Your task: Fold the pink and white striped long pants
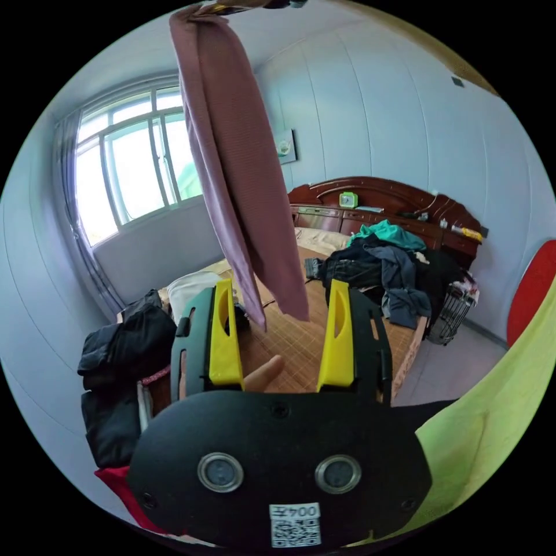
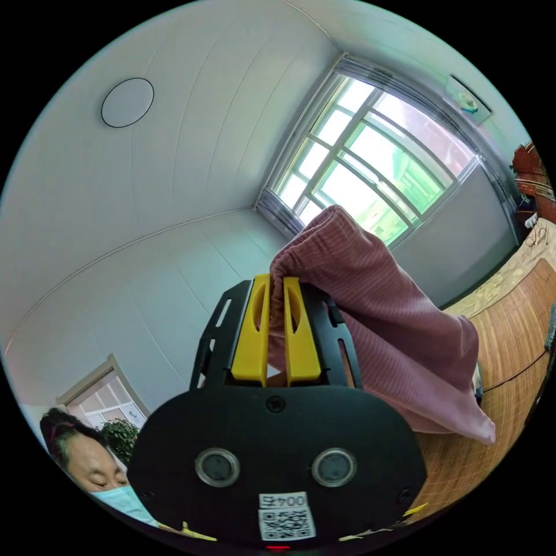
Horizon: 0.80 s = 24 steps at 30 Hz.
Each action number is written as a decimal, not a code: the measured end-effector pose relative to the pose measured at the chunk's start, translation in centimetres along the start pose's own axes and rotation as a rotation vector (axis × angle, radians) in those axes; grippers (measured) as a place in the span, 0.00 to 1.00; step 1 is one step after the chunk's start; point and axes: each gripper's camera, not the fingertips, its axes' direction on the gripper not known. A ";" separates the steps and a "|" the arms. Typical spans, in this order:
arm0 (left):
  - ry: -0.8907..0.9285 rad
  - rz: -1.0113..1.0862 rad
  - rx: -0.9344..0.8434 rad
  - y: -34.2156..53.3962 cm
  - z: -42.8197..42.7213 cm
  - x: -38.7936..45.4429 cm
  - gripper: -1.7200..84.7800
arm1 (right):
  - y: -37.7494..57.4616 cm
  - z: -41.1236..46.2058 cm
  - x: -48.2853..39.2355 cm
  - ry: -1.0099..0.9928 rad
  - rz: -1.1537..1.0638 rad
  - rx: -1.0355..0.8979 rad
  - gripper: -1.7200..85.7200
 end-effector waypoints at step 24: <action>-0.300 -0.128 -0.347 -2.3 -0.4 -13.9 0.30 | 11.4 5.5 -6.4 -0.115 0.066 -0.124 0.07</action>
